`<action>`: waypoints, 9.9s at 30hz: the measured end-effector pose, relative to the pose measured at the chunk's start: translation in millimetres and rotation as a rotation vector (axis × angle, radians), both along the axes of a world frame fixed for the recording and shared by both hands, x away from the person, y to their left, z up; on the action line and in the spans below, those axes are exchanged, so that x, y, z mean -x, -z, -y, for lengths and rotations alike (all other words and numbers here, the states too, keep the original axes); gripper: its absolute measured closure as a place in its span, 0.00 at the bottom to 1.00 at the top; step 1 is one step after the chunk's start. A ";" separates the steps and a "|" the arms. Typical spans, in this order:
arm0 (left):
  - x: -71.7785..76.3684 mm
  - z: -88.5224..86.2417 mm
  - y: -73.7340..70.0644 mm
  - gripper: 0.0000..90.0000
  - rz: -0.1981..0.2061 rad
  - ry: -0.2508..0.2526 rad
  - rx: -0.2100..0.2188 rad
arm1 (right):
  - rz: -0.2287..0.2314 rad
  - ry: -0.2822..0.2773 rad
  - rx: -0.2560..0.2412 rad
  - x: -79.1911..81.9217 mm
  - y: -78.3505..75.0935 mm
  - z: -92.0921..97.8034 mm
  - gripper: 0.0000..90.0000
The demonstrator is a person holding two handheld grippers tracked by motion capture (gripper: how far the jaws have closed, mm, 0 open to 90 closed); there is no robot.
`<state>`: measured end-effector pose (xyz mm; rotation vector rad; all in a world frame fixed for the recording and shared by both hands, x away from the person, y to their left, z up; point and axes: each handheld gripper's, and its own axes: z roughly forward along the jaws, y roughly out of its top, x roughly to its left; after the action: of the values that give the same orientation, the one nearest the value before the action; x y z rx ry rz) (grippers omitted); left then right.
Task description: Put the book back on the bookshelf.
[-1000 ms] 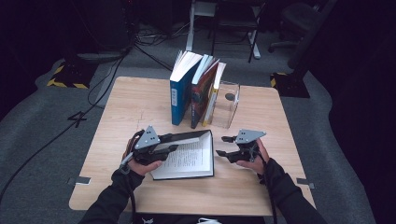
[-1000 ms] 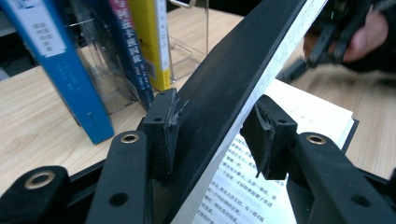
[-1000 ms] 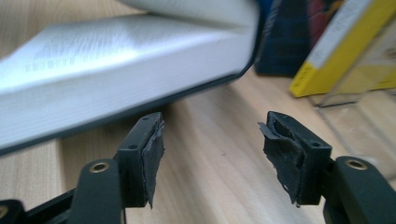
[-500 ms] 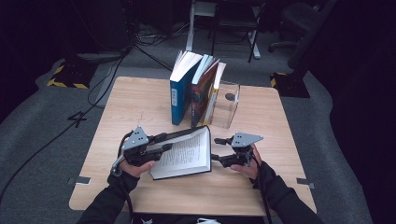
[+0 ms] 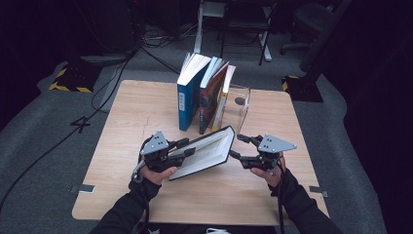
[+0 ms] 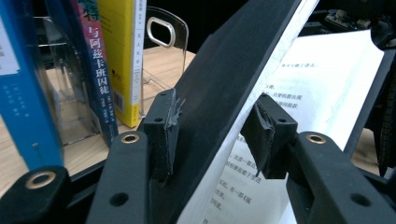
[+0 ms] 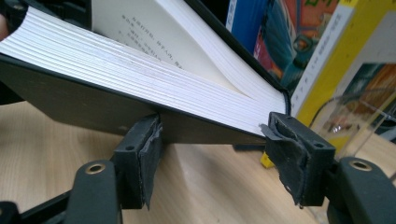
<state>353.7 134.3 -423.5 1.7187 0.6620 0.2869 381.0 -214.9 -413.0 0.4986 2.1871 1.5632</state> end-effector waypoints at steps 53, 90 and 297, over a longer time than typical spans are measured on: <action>-3.2 47.6 20.1 0.59 -0.019 0.141 -0.132 | 0.044 -0.033 0.059 -9.0 -38.7 -10.6 0.26; 26.2 86.5 59.3 0.25 0.000 -0.153 -0.279 | 0.043 0.020 0.088 2.6 10.4 -37.0 0.27; 39.1 -62.9 81.2 0.24 -0.210 -0.036 -0.503 | -0.149 0.318 0.135 -64.5 -63.5 3.8 0.60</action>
<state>314.6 197.2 -504.8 2.2414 0.8228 0.3189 445.5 -218.7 -349.5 0.8942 2.1715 1.2368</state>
